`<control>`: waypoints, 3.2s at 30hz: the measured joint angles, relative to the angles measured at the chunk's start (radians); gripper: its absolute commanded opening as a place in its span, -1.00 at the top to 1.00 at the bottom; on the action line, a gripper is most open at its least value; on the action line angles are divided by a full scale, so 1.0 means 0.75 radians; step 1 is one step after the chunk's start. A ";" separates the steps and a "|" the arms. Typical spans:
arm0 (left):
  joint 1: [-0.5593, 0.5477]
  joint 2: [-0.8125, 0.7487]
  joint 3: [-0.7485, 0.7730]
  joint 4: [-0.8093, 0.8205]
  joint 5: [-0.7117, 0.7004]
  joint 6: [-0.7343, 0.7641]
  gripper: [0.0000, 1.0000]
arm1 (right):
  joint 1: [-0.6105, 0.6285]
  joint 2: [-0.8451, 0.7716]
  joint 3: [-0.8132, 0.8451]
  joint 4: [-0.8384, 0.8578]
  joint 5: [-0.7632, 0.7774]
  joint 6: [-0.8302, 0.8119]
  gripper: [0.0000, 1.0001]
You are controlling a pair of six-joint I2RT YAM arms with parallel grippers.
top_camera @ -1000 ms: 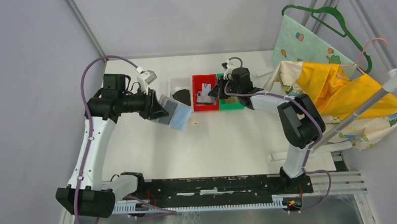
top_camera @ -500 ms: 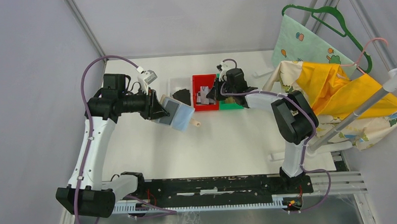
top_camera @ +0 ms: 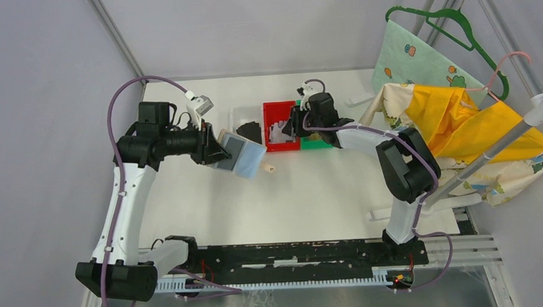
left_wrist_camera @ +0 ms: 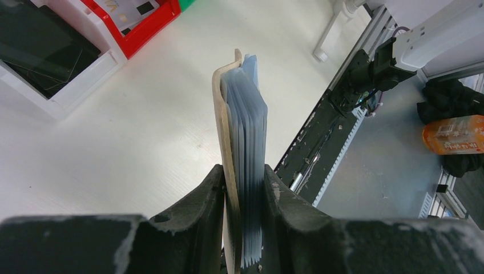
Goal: Take the credit cards out of the card holder
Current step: Remove the credit card from the card holder.
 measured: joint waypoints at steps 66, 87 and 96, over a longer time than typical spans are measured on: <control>0.000 -0.065 0.046 -0.207 0.333 0.330 -0.03 | 0.541 -0.713 -0.519 0.755 -0.442 0.388 1.00; 0.001 -0.059 0.058 -0.409 0.407 0.563 0.42 | 0.528 -0.714 -0.548 0.792 -0.451 0.460 1.00; 0.000 -0.056 0.058 -0.417 0.410 0.573 0.76 | 0.528 -0.714 -0.548 0.795 -0.468 0.468 0.75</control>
